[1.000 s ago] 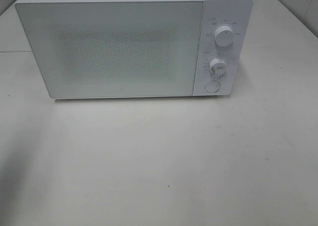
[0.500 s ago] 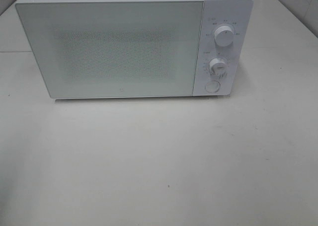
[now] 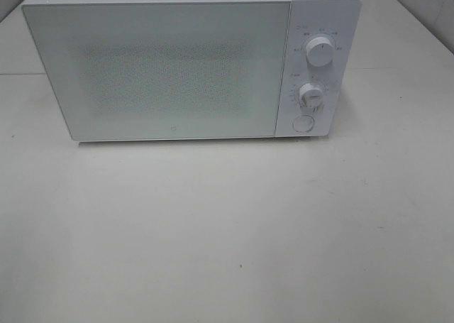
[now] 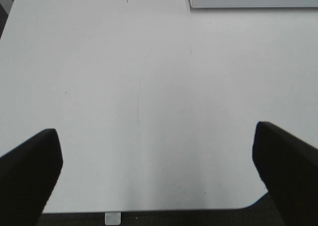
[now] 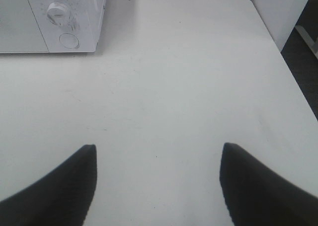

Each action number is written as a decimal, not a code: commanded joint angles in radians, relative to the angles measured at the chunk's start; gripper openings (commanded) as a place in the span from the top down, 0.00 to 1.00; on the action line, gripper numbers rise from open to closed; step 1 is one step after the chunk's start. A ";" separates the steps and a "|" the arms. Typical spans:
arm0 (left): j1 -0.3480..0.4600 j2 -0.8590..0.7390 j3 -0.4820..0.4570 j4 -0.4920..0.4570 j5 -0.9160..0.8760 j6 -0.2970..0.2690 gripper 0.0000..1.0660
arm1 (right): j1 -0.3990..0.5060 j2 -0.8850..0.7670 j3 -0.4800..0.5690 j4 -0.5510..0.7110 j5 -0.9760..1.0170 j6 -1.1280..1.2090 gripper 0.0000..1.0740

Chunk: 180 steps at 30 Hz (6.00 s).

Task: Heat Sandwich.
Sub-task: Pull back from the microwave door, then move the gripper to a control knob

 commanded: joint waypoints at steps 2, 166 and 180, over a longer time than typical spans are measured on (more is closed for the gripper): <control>0.001 -0.058 0.004 0.000 -0.013 -0.002 0.07 | -0.006 -0.028 0.001 -0.004 -0.012 0.004 0.37; 0.001 -0.190 0.004 -0.008 -0.014 -0.003 0.07 | 0.519 1.433 0.156 0.838 -2.007 -0.483 0.29; 0.001 -0.190 0.004 -0.008 -0.014 -0.003 0.07 | 0.717 1.564 0.156 0.973 -2.156 -0.477 0.29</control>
